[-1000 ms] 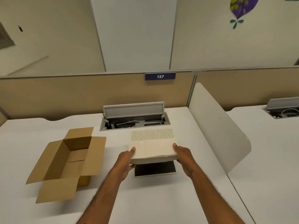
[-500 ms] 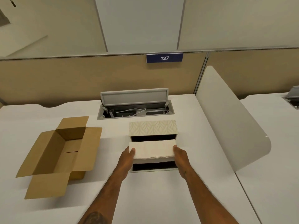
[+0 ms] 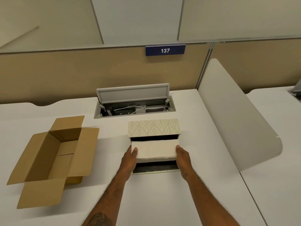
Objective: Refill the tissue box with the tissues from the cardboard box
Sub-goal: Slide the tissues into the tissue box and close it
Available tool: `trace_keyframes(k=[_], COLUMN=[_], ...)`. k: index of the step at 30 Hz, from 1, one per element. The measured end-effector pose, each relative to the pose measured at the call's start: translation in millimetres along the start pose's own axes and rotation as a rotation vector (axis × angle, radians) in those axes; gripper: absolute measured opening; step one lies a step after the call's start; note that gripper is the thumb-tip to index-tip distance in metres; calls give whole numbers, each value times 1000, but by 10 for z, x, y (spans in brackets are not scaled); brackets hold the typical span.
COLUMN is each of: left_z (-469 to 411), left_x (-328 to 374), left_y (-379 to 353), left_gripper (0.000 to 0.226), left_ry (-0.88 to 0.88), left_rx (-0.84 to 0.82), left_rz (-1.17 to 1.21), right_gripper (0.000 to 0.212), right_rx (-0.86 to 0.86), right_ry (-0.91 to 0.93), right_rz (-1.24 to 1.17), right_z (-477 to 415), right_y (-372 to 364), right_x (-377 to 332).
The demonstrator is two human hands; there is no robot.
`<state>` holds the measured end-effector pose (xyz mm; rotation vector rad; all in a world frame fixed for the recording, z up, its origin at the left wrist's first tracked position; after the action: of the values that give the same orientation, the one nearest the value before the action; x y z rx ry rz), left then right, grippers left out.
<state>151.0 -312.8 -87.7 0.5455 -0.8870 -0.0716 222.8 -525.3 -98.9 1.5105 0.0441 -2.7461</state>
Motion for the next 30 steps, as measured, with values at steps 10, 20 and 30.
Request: trace_keyframes(k=[10, 20, 30], left_z=[-8, -25, -43], left_x=[-33, -59, -19], left_y=[-95, -113, -90], left_gripper=[53, 51, 55], left_ry=[55, 85, 95], left_rx=[155, 91, 28], left_rz=[-60, -89, -125], right_gripper=[47, 50, 50], right_rx=[113, 71, 28], right_ry=[127, 149, 111], right_rz=[237, 349, 323], right_z=[-16, -28, -14], right_y=[-43, -55, -14], right_x=[-42, -38, -68])
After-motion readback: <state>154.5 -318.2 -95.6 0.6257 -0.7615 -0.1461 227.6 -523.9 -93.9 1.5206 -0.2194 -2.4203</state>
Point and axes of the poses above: each hand's wrist, its own z-axis away from the middle knuckle, its own y-axis out of the back of the hand, x = y × z, the point moved 2 cm from there along -z, towards the middle knuckle, and after that the axes turned 13 degrees about -z, right-handed, at the moved point
